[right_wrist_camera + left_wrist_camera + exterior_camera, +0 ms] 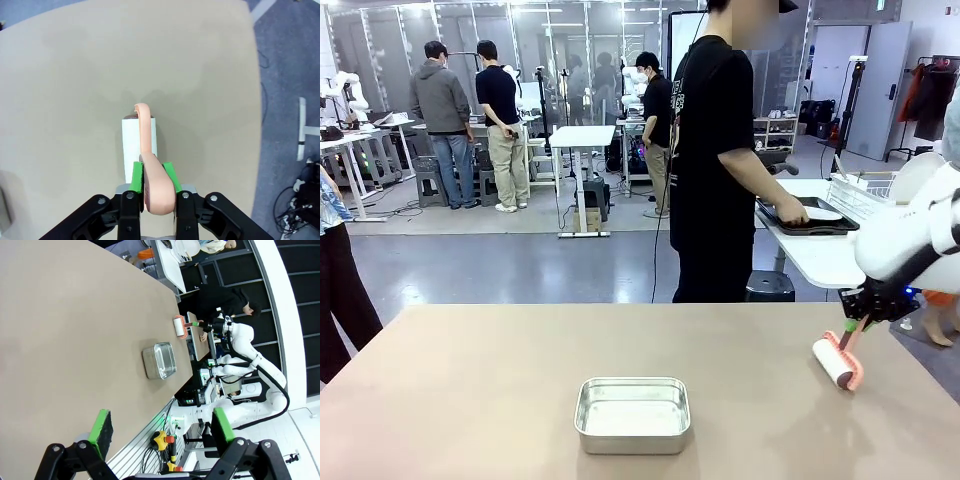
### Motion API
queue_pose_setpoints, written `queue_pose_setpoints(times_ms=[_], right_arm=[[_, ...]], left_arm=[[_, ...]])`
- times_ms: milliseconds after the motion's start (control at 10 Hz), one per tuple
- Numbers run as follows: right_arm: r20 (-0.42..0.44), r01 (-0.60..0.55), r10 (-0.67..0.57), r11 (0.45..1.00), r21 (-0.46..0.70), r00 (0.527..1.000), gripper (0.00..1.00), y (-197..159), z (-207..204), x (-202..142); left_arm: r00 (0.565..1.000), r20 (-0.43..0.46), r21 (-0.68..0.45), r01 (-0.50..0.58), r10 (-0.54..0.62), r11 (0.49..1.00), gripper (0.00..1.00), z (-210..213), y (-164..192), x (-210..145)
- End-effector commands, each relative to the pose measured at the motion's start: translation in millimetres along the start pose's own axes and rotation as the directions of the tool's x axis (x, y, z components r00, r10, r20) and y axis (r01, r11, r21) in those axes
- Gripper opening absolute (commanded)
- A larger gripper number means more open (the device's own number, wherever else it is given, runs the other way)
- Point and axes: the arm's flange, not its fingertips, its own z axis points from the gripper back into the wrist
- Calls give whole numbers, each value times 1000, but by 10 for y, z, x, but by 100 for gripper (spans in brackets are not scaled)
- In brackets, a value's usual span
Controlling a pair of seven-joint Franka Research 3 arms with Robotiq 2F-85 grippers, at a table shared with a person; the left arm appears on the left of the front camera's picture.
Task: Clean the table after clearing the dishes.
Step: When the right (or left) Handle tray is removed, use the right hand (or left hand) to clean the right (or left) side of the table with the Lint Roller.
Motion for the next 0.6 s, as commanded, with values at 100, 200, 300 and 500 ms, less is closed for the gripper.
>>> queue_pose_setpoints(times_ms=[100,200,300,500], right_arm=[[-116,-2,-17,988,-157,993,21,-355,-532,-323],[-123,-6,-17,983,-185,992,21,-407,-534,-298],[-110,1,-25,977,-214,994,21,-455,-524,-258],[-106,-1,-27,967,-253,994,21,-478,-551,-226]], left_arm=[[1000,0,9,-13,13,1000,100,25,-43,-13],[1000,0,9,-13,13,1000,100,25,-43,-13],[1000,0,9,-13,13,1000,100,25,-43,-13],[1000,0,9,-13,13,1000,100,25,-43,-13]])
